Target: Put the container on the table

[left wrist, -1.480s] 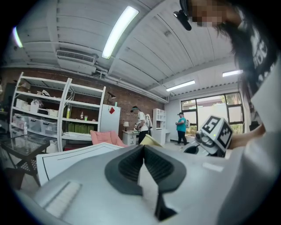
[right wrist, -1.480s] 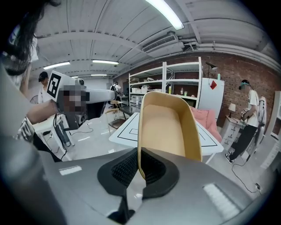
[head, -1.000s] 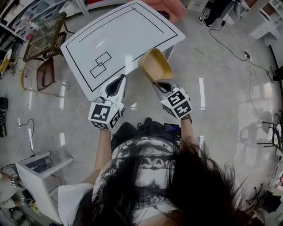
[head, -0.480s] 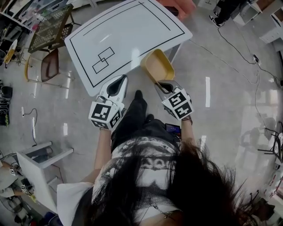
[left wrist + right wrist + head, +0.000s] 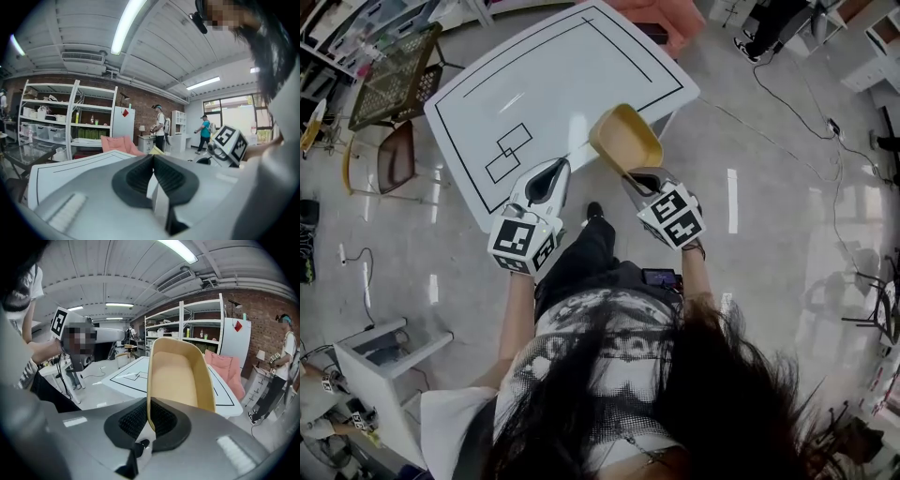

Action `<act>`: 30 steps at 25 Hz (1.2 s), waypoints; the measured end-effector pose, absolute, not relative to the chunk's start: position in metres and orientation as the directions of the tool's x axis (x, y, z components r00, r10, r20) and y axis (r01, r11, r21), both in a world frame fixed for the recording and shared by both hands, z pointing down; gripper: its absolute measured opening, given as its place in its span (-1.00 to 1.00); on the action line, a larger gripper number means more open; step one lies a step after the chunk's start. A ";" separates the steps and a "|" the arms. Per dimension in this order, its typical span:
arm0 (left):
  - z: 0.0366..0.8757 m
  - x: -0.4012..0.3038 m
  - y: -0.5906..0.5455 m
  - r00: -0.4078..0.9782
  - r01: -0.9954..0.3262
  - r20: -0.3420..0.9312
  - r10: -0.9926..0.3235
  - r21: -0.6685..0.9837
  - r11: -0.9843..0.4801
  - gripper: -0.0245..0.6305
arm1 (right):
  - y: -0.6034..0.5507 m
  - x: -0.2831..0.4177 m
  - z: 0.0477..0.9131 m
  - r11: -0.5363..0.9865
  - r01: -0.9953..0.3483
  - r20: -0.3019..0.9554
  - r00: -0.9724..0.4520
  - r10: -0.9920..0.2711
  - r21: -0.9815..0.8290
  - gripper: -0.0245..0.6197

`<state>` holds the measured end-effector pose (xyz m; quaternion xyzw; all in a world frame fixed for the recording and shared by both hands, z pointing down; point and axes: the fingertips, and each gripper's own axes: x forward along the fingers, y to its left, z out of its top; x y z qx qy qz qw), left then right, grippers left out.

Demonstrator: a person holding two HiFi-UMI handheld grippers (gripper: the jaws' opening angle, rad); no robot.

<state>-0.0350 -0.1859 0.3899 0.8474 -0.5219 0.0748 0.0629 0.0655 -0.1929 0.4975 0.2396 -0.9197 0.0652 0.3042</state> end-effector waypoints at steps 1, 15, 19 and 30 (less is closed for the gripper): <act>0.390 -0.038 -0.197 0.444 -0.894 0.188 -0.876 0.027 -0.447 -0.93 | -0.204 0.063 0.498 0.879 -0.476 0.596 -0.697 -0.399 0.031 -0.89; 0.390 -0.113 -0.340 0.426 -0.904 0.167 -0.889 0.043 -0.425 -0.93 | -0.384 -0.009 0.508 0.919 -0.377 0.686 -0.637 -0.351 0.120 -0.89; 0.394 -0.134 -0.368 0.421 -0.907 0.161 -0.893 0.056 -0.417 -0.93 | -0.425 -0.035 0.520 0.938 -0.321 0.712 -0.627 -0.316 0.134 -0.89; 0.406 -0.175 -0.399 0.375 -0.927 0.172 -0.911 0.083 -0.366 -0.93 | -0.523 -0.088 0.584 0.973 -0.147 0.821 -0.522 -0.229 0.177 -0.89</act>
